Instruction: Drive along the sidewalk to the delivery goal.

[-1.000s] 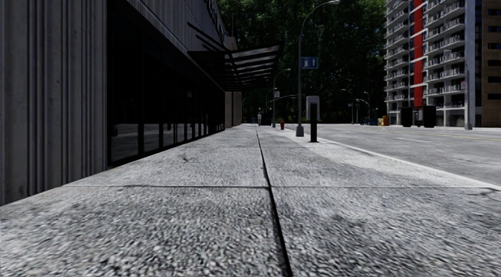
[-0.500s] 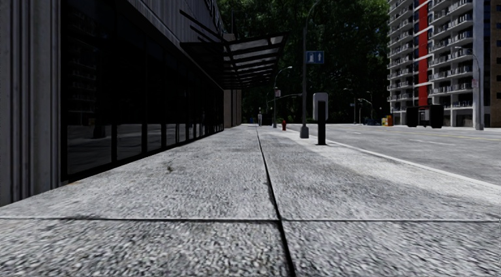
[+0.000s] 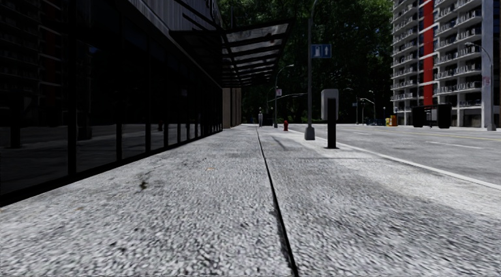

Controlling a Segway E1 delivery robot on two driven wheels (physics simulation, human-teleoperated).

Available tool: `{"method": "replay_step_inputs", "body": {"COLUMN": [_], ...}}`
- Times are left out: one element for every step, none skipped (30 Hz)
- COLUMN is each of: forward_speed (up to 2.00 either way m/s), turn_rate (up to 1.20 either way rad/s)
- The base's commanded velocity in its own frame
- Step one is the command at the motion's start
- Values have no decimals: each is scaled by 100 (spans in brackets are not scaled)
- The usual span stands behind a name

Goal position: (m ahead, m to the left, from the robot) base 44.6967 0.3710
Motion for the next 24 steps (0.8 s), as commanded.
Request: {"method": "replay_step_inputs", "body": {"forward_speed": [200,200,200,200,200,200,200,200,200,200,200,200,200,200,200,200,200,200,200,200,200,200,200,200], "turn_rate": [0,0,0,0,0,0,0,0,0,0,0,0,0,0,0,0,0,0,0,0,0,0,0,0]}}
